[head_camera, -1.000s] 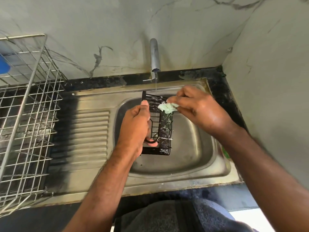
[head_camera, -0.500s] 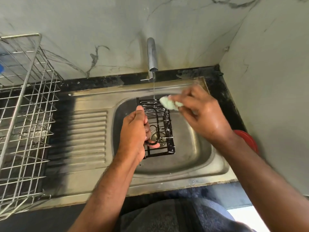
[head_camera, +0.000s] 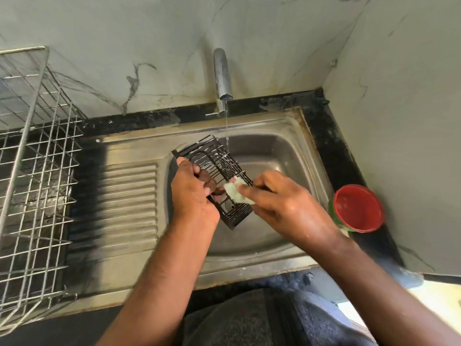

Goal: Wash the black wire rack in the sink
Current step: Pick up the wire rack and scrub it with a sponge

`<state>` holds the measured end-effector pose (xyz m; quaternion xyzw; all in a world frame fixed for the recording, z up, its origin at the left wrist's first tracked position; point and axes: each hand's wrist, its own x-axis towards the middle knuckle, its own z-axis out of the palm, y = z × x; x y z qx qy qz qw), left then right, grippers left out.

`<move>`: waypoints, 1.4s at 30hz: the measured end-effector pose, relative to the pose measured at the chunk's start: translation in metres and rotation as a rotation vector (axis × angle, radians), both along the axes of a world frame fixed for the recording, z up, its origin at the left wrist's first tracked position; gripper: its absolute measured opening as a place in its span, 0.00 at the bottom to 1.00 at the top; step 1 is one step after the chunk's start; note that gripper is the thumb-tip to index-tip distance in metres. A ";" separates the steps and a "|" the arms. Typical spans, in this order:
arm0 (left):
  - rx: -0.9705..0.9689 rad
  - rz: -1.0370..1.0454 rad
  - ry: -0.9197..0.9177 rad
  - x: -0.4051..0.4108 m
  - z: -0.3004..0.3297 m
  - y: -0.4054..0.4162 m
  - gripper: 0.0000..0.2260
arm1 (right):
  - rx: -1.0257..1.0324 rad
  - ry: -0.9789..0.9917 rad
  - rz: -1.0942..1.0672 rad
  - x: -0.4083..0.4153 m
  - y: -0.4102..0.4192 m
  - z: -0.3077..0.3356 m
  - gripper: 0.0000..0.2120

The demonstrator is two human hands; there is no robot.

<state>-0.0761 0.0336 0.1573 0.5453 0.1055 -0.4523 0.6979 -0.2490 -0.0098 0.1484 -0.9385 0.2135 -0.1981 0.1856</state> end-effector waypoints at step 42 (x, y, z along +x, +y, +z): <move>-0.469 0.191 0.499 0.012 -0.017 0.021 0.22 | -0.076 -0.321 -0.271 0.015 0.009 -0.019 0.13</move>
